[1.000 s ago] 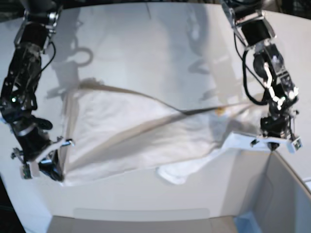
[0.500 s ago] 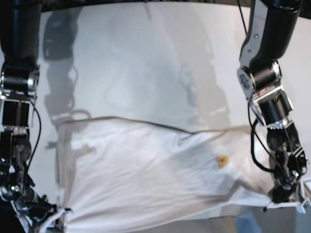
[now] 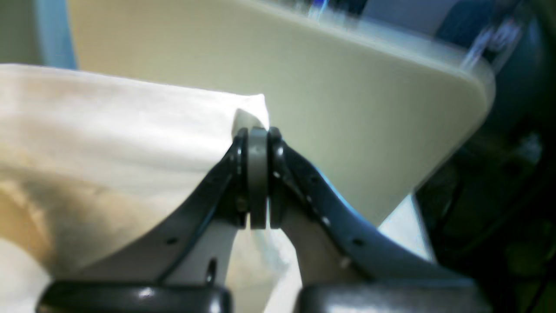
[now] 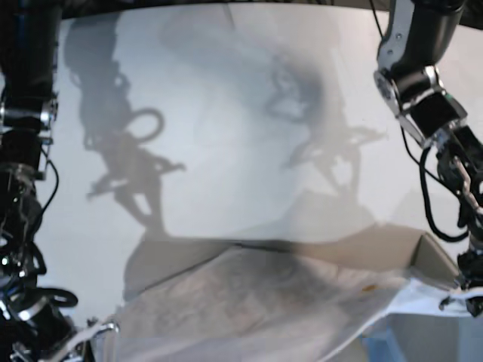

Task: Layout the t-shirt on the table in an organized manner, then fold the t-shirt properly
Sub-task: 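Lift the shirt with both grippers, swing it up and lay it flat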

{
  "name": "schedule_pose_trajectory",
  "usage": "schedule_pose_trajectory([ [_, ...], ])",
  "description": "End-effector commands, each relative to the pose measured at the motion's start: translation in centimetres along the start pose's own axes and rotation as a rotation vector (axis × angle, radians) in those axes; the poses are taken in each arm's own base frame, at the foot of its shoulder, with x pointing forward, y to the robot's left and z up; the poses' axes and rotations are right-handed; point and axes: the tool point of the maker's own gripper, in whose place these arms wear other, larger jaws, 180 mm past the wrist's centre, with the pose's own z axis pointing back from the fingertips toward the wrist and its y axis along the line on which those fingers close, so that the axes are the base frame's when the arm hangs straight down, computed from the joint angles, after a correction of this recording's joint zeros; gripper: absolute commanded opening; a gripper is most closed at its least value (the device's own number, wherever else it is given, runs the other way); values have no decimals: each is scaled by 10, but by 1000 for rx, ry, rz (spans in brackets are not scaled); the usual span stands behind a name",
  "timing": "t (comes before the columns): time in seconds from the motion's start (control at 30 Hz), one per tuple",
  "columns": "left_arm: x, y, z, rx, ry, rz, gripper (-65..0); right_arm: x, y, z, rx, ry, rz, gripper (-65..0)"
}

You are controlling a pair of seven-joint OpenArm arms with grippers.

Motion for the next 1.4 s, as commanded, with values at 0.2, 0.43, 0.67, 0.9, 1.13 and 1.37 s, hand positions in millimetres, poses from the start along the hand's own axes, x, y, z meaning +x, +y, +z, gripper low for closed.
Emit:
schedule_pose_trajectory([
  [0.2,-93,20,66,18,138,-131,-650,-82,35,69,11,103,-40,-650],
  [0.43,-173,63,111,116,305,-113,-650,-181,100,143,75,345,-178,-650],
  [0.67,-214,88,146,163,443,-155,-650,-248,115,206,12,587,-312,-650],
  [0.9,-250,116,190,222,579,-186,-650,-273,113,257,-54,730,-412,-650],
  [1.13,-271,154,226,324,715,-192,-650,-289,85,282,-135,794,-436,-650],
  [1.37,-273,170,239,376,760,-187,-650,-309,112,307,-93,908,-483,-650],
])
